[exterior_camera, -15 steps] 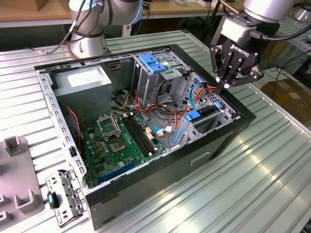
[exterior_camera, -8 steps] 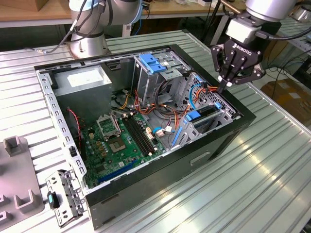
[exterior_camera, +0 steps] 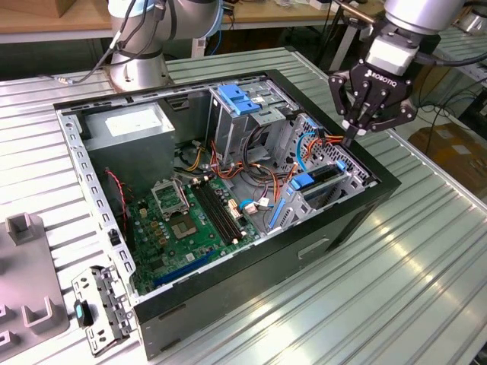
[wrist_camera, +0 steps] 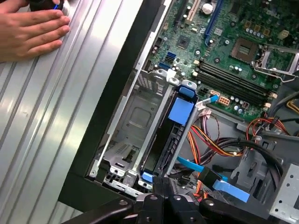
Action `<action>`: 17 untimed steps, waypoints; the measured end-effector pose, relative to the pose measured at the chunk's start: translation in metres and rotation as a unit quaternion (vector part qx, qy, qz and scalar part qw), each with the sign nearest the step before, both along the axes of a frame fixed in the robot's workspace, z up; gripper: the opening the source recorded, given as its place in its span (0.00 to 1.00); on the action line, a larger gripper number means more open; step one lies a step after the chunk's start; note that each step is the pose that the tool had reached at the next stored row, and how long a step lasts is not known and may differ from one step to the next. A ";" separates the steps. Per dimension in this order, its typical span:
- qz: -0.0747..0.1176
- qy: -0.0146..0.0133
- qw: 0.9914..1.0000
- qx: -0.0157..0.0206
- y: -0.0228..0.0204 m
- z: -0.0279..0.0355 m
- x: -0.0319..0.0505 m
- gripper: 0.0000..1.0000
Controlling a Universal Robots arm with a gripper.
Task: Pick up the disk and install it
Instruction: 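Insert the first disk wire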
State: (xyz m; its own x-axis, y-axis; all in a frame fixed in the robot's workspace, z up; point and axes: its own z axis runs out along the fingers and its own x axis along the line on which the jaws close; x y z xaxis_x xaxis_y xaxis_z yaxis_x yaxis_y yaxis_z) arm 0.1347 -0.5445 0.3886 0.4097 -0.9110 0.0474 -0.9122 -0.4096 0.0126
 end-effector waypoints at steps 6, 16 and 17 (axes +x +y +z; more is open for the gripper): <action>0.022 0.000 1.000 0.000 0.0005 0.0010 0.0017 0.11; 0.041 0.001 0.999 0.000 0.0094 0.0000 0.0241 0.11; 0.043 0.001 0.999 0.000 0.0101 -0.0001 0.0261 0.11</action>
State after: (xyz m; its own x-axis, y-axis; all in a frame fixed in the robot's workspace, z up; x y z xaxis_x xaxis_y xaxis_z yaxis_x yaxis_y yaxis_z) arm 0.1609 -0.5344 0.3885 0.4862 -0.8726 0.0468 -0.8738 -0.4861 0.0141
